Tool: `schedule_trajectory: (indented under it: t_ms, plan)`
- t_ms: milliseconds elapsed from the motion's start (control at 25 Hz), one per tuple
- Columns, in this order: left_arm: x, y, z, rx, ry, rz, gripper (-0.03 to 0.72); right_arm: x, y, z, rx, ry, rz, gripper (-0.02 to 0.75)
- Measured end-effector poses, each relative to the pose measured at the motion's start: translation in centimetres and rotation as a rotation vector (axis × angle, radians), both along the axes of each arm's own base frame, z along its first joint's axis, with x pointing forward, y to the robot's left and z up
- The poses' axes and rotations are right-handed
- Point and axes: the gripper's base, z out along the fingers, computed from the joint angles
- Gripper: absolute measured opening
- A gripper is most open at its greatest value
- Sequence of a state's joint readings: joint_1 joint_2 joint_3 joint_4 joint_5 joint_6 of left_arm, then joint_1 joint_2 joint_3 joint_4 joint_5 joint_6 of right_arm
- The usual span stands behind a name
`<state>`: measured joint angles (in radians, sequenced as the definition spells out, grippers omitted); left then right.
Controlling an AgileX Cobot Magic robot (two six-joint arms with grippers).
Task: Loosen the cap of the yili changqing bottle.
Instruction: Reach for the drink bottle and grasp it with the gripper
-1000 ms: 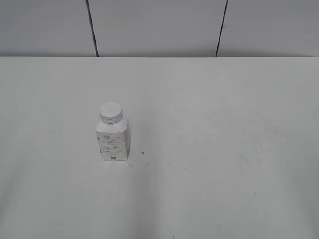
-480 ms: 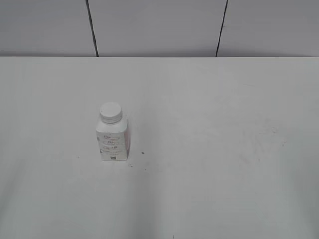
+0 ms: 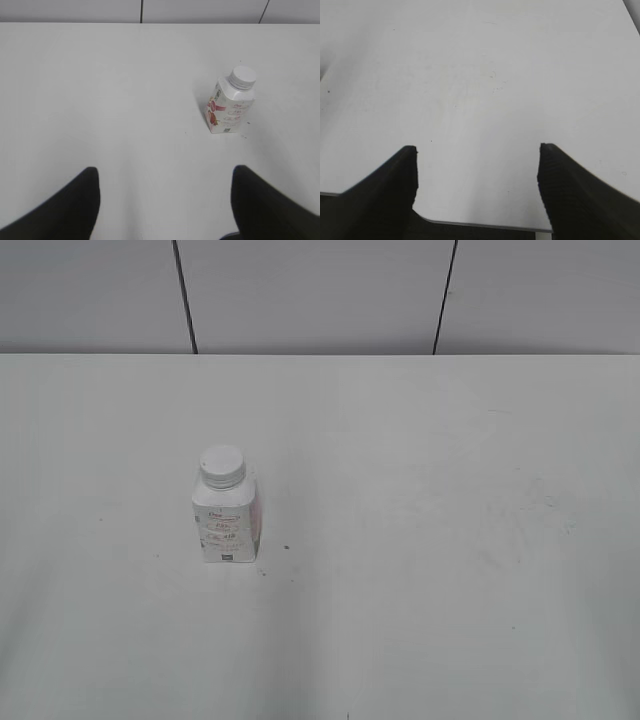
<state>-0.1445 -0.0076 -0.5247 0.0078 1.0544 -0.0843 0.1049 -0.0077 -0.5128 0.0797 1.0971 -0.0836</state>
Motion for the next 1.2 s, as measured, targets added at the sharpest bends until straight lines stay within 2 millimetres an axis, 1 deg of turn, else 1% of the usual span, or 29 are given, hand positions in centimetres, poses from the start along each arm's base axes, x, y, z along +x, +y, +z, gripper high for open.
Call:
schedule_trajectory:
  t_ms: [920,1000,1200]
  plan:
    - [0.0,0.1,0.1,0.014,-0.008,0.011,0.502,0.0,0.0,0.0,0.0,0.0,0.0,0.586]
    - [0.0,0.2,0.6,0.011,-0.052,0.012,0.502,0.0,0.0,0.0,0.0,0.0,0.0,0.586]
    - [0.6,0.4,3.0,0.028,-0.314,0.036,0.502,0.0,0.0,0.0,0.0,0.0,0.0,0.586]
